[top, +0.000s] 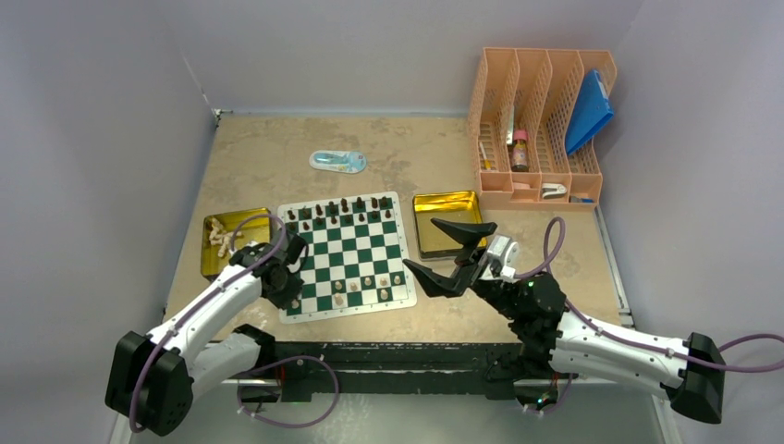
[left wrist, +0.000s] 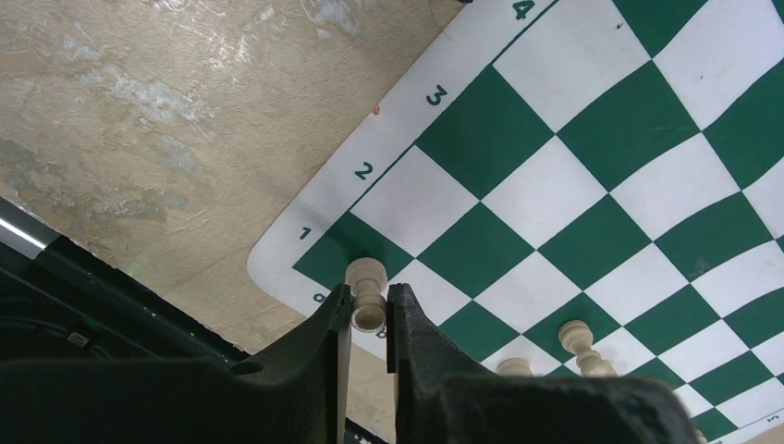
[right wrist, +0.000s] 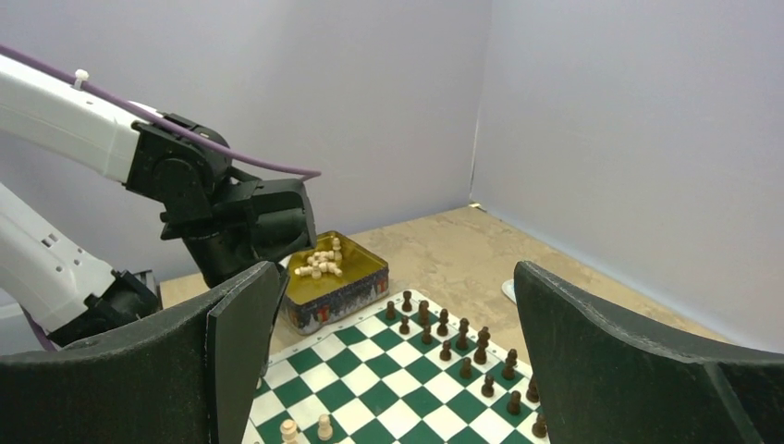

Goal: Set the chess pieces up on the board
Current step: Place the chess piece on the chessboard.

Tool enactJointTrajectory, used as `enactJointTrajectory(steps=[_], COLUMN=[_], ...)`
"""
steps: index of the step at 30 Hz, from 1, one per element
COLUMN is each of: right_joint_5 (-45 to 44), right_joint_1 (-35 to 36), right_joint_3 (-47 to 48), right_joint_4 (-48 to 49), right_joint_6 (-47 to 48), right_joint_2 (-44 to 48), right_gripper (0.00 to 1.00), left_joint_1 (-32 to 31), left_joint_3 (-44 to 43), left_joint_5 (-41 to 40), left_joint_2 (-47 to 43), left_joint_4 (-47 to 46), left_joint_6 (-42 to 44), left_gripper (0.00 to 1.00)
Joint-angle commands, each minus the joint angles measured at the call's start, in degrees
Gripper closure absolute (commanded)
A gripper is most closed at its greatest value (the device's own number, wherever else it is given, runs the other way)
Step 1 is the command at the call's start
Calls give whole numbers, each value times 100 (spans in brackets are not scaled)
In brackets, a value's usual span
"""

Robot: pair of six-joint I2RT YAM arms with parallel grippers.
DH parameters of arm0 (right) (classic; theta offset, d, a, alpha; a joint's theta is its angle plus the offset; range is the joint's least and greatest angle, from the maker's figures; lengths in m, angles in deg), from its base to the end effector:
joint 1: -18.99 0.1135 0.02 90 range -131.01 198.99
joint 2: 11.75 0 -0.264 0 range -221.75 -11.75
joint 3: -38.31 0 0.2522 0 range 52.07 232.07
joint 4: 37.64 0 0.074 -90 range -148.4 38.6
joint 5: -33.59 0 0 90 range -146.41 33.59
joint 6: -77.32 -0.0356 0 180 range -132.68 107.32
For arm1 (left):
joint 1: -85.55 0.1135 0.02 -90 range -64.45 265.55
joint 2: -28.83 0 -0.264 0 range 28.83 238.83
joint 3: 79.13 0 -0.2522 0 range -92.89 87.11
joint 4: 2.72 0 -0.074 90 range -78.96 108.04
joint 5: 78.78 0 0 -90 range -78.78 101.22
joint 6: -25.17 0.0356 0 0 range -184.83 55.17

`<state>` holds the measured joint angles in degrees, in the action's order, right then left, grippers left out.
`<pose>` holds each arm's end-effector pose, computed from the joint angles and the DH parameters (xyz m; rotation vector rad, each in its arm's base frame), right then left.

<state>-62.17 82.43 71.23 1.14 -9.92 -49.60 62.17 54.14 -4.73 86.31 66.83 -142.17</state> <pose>0.0719 0.1359 0.3148 -0.4758 0.9057 0.9204 0.1361 -0.0482 0.1824 -1.3090 2.4974 0.0678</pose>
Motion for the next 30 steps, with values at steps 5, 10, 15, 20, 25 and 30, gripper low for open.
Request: enactJointTrajectory(steps=[5,10,15,20,25,30], right_joint_5=[93,79,41,-4,-4,1], right_joint_1=[19,19,19,19,19,19], right_joint_3=[97,104,136,133,132,158], right_joint_4=[10,-47,-140,-288,-331,-375], right_joint_6=[173,229,322,359,393,451], right_joint_2=[207,273,324,413,494,507], right_gripper=[1,1,1,1,1,1], left_joint_1=[0,4,0,0,0,0], left_joint_3=[-112,-122,-131,-148,-194,-200], left_joint_5=[-181,-198,-147,-122,-58,68], left_joint_2=[141,182,200,236,232,154], left_joint_4=[-28,-19,-24,-24,83,74], left_joint_6=[76,48,79,117,48,24], left_gripper=[86,85,83,78,75,70])
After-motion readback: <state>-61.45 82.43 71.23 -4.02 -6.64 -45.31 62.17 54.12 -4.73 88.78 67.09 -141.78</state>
